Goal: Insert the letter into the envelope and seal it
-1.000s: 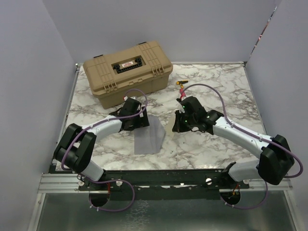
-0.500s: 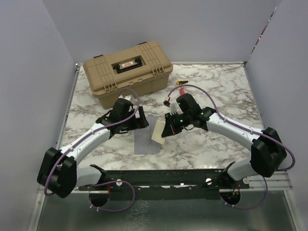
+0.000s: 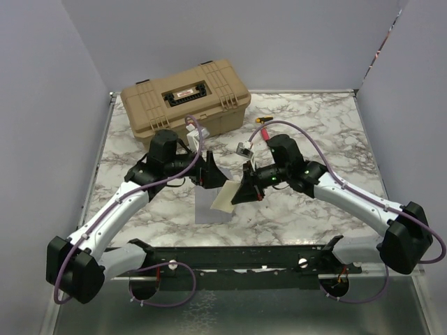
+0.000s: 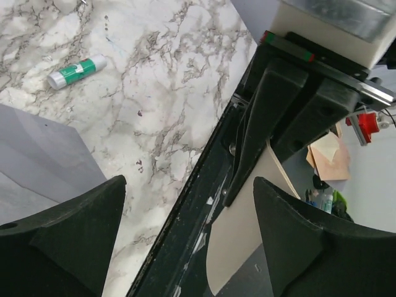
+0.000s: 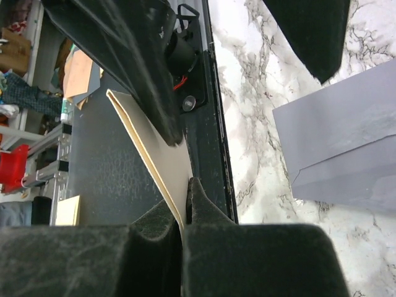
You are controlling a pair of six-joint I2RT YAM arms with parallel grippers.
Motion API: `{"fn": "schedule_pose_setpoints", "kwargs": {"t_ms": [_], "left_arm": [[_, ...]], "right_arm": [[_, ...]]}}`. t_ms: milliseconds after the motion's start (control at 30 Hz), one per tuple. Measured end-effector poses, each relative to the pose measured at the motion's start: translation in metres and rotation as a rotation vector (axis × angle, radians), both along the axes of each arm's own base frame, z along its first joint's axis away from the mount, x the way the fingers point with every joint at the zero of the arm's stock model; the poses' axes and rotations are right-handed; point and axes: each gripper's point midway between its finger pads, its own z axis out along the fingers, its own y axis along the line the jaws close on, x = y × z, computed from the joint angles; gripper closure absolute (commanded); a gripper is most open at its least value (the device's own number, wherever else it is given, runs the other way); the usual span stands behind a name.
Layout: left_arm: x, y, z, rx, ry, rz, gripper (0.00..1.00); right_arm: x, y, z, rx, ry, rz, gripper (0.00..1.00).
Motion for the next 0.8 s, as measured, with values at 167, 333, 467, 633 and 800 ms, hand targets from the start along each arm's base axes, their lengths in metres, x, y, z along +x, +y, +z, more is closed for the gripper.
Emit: {"fn": "schedule_pose_setpoints", "kwargs": {"t_ms": [167,333,467,633,800], "left_arm": [[0.008,0.01,0.022,-0.025,-0.067,0.056,0.16],[0.021,0.018,0.042,-0.047,-0.129,0.121,0.16],[0.017,0.015,0.037,-0.051,-0.111,0.085,0.18],[0.002,0.012,0.028,-0.064,-0.081,-0.004,0.36],[-0.014,0.008,0.029,-0.09,-0.084,-0.099,0.49]], "right_arm": [[0.003,0.0,0.0,-0.002,-0.008,-0.019,1.0],[0.01,-0.002,-0.007,-0.023,-0.016,-0.083,0.99],[0.012,-0.001,-0.008,-0.022,-0.016,-0.094,0.99],[0.011,0.002,-0.003,0.01,-0.03,-0.067,0.99],[0.007,0.007,0.001,0.036,-0.031,-0.006,0.99]]}}
